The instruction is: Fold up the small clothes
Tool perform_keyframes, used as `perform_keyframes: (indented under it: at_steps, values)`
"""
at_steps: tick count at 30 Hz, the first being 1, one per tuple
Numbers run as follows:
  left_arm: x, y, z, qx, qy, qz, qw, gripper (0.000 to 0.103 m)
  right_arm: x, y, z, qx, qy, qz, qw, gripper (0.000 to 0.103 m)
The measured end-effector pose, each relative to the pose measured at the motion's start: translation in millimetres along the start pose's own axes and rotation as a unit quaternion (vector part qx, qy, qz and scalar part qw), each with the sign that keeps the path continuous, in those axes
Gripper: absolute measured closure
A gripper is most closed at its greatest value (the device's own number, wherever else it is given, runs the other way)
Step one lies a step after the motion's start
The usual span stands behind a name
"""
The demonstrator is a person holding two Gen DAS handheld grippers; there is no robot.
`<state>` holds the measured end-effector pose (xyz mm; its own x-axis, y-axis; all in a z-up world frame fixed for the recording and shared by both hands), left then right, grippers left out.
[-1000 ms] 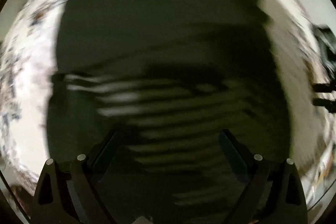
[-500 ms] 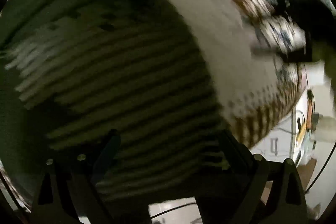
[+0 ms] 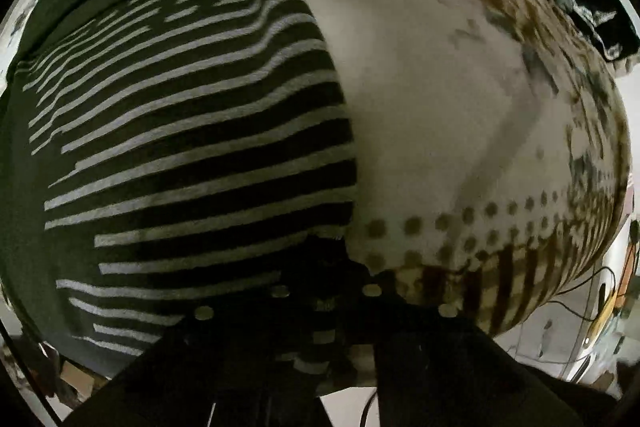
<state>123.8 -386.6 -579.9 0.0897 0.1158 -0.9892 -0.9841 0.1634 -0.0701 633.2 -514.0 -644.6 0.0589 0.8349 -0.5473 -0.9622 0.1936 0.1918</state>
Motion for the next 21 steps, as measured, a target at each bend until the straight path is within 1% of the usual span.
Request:
perform_keyframes:
  at_steps: [2,3,4,5,6,7,8,9,10,11,13,15,16,17,19,20,21]
  values:
    - [-5.8,1.5,-1.0,-0.002,-0.007,-0.008,0.9999,0.099,26.9,-19.1,7.2,-0.002,0.006,0.036,0.999,0.05]
    - [-9.1,4.0,2.9,-0.005,-0.006,-0.009,0.9999,0.1,44.7,-24.1,11.2,-0.006,0.016,0.07,0.997,0.05]
    - [-11.3,4.0,2.8,-0.01,-0.004,-0.009,0.9999,0.1,56.5,-24.4,15.6,-0.017,0.023,0.094,0.995,0.05]
    - [-13.9,4.8,1.8,-0.015,-0.004,-0.011,0.9998,0.1,71.3,-26.0,22.6,-0.036,0.045,0.119,0.991,0.05]
    - [-15.8,5.9,2.8,-0.017,-0.003,-0.012,0.9998,0.1,83.4,-24.5,28.5,-0.055,0.064,0.137,0.987,0.052]
    - [-17.3,5.6,3.0,-0.021,0.001,-0.012,0.9997,0.1,89.9,-21.8,32.9,-0.068,0.071,0.143,0.985,0.084]
    - [-18.6,5.9,1.5,-0.021,0.002,-0.013,0.9997,0.1,96.2,-19.3,36.5,-0.074,0.084,0.151,0.982,0.094]
    - [-22.1,8.1,2.9,-0.019,0.003,-0.014,0.9997,0.1,96.8,-17.6,41.4,-0.083,0.105,0.142,0.981,0.095]
    - [-23.2,8.2,0.3,-0.017,0.006,-0.017,0.9997,0.1,92.3,-18.1,48.1,-0.091,0.128,0.121,0.98,0.095]
    - [-26.3,9.6,2.4,-0.017,0.011,-0.02,0.9996,0.1,80.3,-21.5,54.0,-0.08,0.137,0.095,0.983,0.096]
    - [-36.5,13.7,15.0,-0.014,0.018,-0.028,0.9993,0.1,59.8,-29.4,58.9,-0.06,0.138,0.062,0.987,0.097]
    - [-43.6,15.9,16.1,-0.008,0.022,-0.037,0.999,0.1,42.8,-45.2,69.0,-0.081,0.169,0.014,0.982,0.097]
    - [-44.7,16.3,17.6,-0.007,0.025,-0.039,0.9989,0.1,44.7,-49.9,69.6,-0.086,0.174,0.02,0.981,0.097]
    - [-42.5,19.2,18.1,-0.007,0.026,-0.04,0.9988,0.1,50.5,-55.9,66.3,-0.078,0.189,0.021,0.979,0.097]
    - [-39.4,19.3,21.8,-0.011,0.028,-0.037,0.9989,0.1,61.4,-58.1,68.3,-0.094,0.211,0.031,0.972,0.097]
    - [-37.4,21.2,24.1,-0.015,0.029,-0.036,0.9988,0.1,65.1,-59.0,67.8,-0.1,0.215,0.04,0.971,0.097]
    - [-36.5,21.7,26.6,-0.02,0.033,-0.035,0.9986,0.1,64.6,-61.1,64.7,-0.093,0.206,0.047,0.973,0.096]
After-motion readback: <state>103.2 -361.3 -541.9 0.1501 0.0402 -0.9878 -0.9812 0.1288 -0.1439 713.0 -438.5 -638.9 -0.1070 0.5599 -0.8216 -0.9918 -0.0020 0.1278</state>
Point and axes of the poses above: each gripper's, at about its wrist camera, not at the fingertips, and x roughly the way its jaws point, z to its left, y to its underside, the point moved 1 cm from there along x, roughly the way its jaws point, and after that the axes turned 12 degrees about -y, right-handed, at the moved point
